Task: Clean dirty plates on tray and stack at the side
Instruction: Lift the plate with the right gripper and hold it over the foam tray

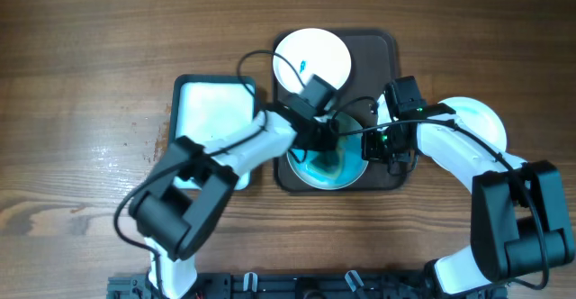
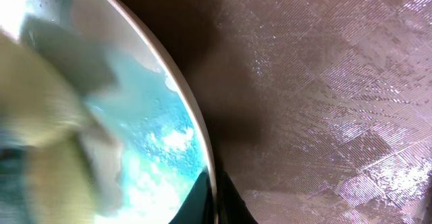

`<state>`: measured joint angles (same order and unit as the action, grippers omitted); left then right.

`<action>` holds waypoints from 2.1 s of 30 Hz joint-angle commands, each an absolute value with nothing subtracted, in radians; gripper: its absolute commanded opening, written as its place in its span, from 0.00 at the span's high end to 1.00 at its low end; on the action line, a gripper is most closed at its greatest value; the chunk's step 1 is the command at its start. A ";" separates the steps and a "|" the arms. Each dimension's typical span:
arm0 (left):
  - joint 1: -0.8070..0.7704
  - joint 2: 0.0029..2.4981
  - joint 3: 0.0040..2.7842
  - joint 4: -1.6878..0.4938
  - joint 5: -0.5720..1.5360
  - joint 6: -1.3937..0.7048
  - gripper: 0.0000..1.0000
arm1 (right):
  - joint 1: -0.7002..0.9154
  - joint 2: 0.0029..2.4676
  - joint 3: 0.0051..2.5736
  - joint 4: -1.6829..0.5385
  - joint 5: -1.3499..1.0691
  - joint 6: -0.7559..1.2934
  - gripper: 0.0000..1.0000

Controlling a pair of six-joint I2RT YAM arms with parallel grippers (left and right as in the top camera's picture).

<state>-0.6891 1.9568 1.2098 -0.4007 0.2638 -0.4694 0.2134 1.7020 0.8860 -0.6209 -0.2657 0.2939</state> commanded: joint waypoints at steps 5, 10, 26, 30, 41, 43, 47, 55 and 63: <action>-0.385 1.591 1.197 -0.517 0.598 -0.434 0.96 | 0.210 1.720 0.876 -0.638 -0.211 0.289 0.96; -0.191 1.571 1.139 -0.761 -0.208 -0.369 0.96 | 0.210 1.720 0.876 -0.622 -0.211 0.289 0.96; -0.029 1.241 1.088 -0.728 0.183 -0.405 0.00 | 0.294 1.542 1.253 -1.064 -0.136 0.174 0.96; 0.092 0.980 1.088 -0.745 0.182 -0.404 0.00 | 0.548 1.557 1.393 -0.960 0.027 0.186 0.96; 0.127 0.752 1.088 -0.783 0.183 -0.404 0.00 | 1.005 1.672 1.393 -0.324 0.730 -0.214 0.96; 0.127 0.752 1.088 -0.783 0.183 -0.404 0.00 | 1.071 1.672 1.393 -0.275 0.847 -0.273 0.96; 0.127 0.752 1.088 -0.783 0.183 -0.404 0.00 | 1.156 1.672 1.393 -0.195 1.036 -0.381 0.96; 0.127 0.752 1.088 -0.783 0.183 -0.404 0.00 | 1.205 1.672 1.393 -0.120 1.107 -0.446 0.96; 0.127 0.752 1.088 -0.783 0.183 -0.404 0.00 | 1.205 1.672 1.393 -0.117 1.107 -0.448 0.96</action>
